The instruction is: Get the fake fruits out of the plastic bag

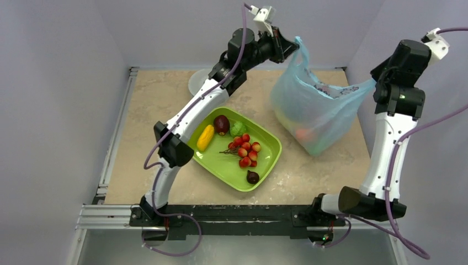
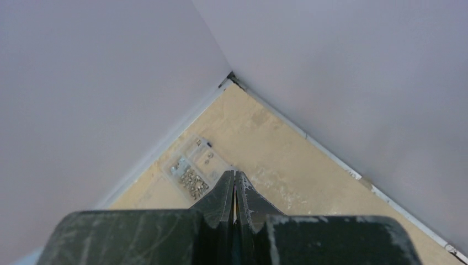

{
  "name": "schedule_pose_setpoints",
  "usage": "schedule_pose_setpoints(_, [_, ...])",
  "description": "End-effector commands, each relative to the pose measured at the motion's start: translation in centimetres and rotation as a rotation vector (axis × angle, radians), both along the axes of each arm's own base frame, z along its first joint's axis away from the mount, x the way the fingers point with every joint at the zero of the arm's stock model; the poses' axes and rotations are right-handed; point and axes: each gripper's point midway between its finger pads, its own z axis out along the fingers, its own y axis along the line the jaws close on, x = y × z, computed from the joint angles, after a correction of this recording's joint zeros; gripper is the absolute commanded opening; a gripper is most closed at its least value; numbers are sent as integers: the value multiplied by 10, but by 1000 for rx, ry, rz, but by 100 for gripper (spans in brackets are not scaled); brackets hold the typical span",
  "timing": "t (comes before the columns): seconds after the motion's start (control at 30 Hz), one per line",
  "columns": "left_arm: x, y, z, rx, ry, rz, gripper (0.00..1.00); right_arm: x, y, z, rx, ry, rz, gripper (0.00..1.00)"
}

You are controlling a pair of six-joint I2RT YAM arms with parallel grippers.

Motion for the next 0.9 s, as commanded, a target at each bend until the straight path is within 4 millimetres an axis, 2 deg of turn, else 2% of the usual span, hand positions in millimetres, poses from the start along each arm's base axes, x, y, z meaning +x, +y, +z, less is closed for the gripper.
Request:
schedule_pose_setpoints(0.0, [-23, -27, 1, -124, 195, -244, 0, -36, -13, 37, -90, -63, -98, 0])
schedule_pose_setpoints(0.07, [-21, -24, 1, -152, 222, -277, 0, -46, -8, 29, -81, -64, -93, 0])
schedule_pose_setpoints(0.13, [-29, -19, -5, -108, 216, -292, 0, -55, 3, 20, -54, -80, -56, 0])
schedule_pose_setpoints(0.27, [-43, -9, -62, 33, 304, -315, 0, -67, 34, -17, 32, -34, 74, 0])
schedule_pose_setpoints(0.4, [-53, 13, -118, 211, 368, -268, 0, -84, 83, -73, 132, 48, 290, 0])
schedule_pose_setpoints(0.53, [-50, 46, -142, 407, 326, -160, 0, -116, 129, -139, 287, 192, 456, 0])
schedule_pose_setpoints(0.63, [-45, 68, -150, 514, 277, -107, 0, -146, 130, -168, 294, 252, 412, 0])
schedule_pose_setpoints(0.77, [-32, 90, -156, 569, 276, -45, 0, -171, 106, -201, 255, 343, 249, 0])
schedule_pose_setpoints(0.8, [-30, 94, -157, 577, 284, -35, 0, -176, 102, -200, 256, 337, 213, 1])
schedule_pose_setpoints(0.87, [-28, 99, -160, 592, 303, -29, 0, -178, 100, -188, 237, 269, 196, 10])
